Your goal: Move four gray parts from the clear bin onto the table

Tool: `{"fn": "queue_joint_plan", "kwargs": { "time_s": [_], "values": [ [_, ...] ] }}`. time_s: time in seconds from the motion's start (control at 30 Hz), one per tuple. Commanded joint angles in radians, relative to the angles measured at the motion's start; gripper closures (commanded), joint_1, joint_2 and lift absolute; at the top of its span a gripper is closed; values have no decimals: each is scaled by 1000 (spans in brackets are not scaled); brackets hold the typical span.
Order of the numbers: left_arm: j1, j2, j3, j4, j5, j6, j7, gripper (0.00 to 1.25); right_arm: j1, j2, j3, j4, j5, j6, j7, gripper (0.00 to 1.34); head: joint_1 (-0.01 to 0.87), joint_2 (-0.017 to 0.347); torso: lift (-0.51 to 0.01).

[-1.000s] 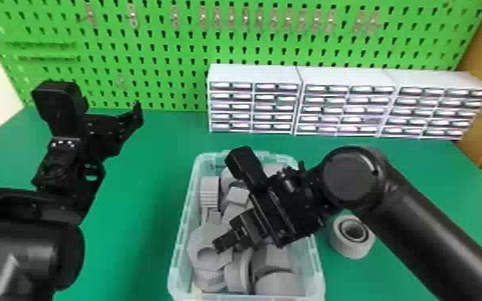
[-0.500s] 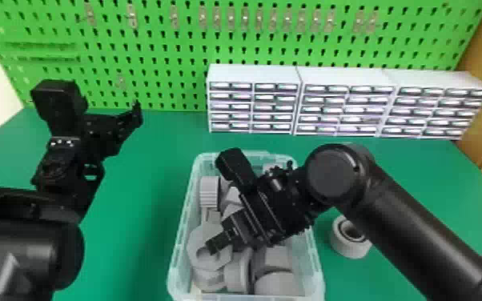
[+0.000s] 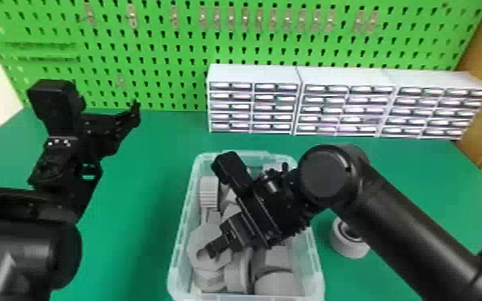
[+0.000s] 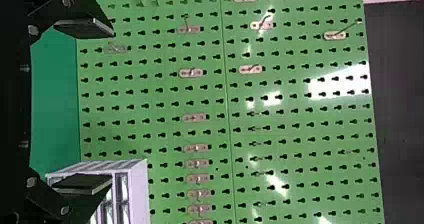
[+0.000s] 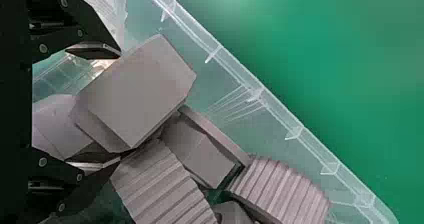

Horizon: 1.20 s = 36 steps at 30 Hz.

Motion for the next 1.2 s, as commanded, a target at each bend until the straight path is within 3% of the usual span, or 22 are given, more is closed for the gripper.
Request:
{"fn": "queue_joint_plan", "kwargs": {
  "time_s": [0.0, 0.83, 1.17],
  "values": [
    [3, 0, 11, -1, 3, 0, 0, 240, 2, -10, 0, 5, 5, 5, 0, 524, 678, 34, -50],
    [1, 9, 15, -3, 6, 0, -6, 240, 6, -10, -35, 3, 108, 11, 0, 524, 678, 34, -50],
    [-2, 17, 4, -3, 9, 0, -6, 240, -3, 12, -52, 5, 131, -1, 0, 525, 678, 34, -50]
  ]
}}
